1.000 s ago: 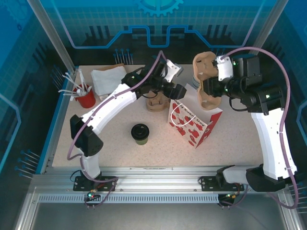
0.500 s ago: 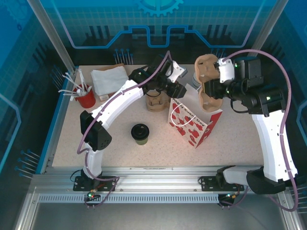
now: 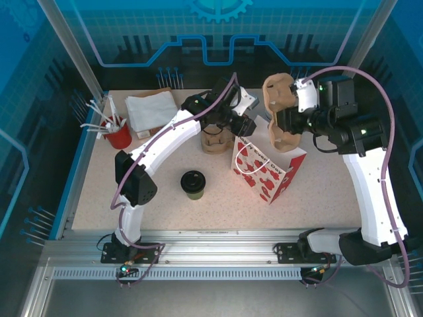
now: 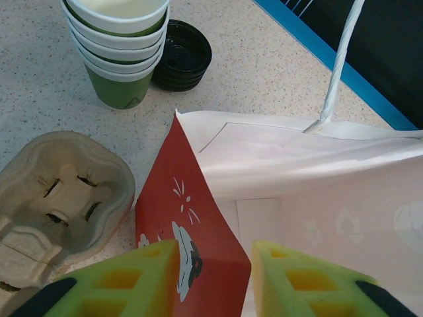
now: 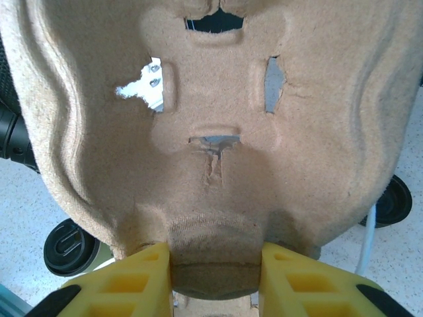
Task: Pack the takeout coffee
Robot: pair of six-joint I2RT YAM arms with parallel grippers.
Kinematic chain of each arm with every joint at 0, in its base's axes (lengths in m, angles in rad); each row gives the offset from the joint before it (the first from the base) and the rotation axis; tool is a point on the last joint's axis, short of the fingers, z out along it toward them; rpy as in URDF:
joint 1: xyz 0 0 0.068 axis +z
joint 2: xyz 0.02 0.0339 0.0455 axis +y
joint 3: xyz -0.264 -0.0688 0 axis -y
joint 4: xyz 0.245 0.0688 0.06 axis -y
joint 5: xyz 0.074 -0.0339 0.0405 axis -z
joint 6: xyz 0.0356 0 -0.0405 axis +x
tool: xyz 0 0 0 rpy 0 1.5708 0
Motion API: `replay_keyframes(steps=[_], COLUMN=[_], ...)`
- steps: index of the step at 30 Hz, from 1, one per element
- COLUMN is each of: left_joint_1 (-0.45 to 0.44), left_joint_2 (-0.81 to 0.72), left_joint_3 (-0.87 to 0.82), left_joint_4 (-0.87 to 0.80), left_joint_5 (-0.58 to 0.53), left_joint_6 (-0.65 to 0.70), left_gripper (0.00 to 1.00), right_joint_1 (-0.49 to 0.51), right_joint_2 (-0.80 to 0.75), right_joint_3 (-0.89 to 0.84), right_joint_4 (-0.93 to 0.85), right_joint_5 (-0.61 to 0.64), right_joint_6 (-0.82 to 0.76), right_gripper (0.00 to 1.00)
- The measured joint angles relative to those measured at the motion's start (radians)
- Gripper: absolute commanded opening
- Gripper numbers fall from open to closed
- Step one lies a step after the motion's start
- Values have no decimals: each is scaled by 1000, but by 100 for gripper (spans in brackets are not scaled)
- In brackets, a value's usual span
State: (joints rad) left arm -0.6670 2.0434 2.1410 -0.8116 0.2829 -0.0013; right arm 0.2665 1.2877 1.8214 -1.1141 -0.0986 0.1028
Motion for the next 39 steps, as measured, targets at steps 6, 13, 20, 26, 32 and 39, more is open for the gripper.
replay_keyframes(steps=[6, 13, 20, 26, 32, 39], left_joint_1=[0, 0, 0, 0, 0, 5], left_joint_2=[0, 0, 0, 0, 0, 0], left_joint_3=[2, 2, 2, 2, 2, 2], left_joint_4=[0, 1, 1, 1, 1, 3], left_joint_5=[0, 2, 3, 3, 3, 3], left_joint_6=[-13, -24, -24, -22, -23, -23], left_gripper=[28, 19, 12, 9, 6, 4], right_joint_1=[3, -16, -74, -77, -78, -78], right_joint_2=[0, 1, 1, 1, -1, -15], right_joint_3=[-58, -123, -146, -162, -192, -195], right_joint_4=[47, 85, 98, 97, 95, 76], right_joint_5=[-27, -74, -155, -211, -245, -241], right_joint_6=[-31, -90, -154, -192, -211, -228], right_gripper=[33, 33, 33, 33, 33, 33])
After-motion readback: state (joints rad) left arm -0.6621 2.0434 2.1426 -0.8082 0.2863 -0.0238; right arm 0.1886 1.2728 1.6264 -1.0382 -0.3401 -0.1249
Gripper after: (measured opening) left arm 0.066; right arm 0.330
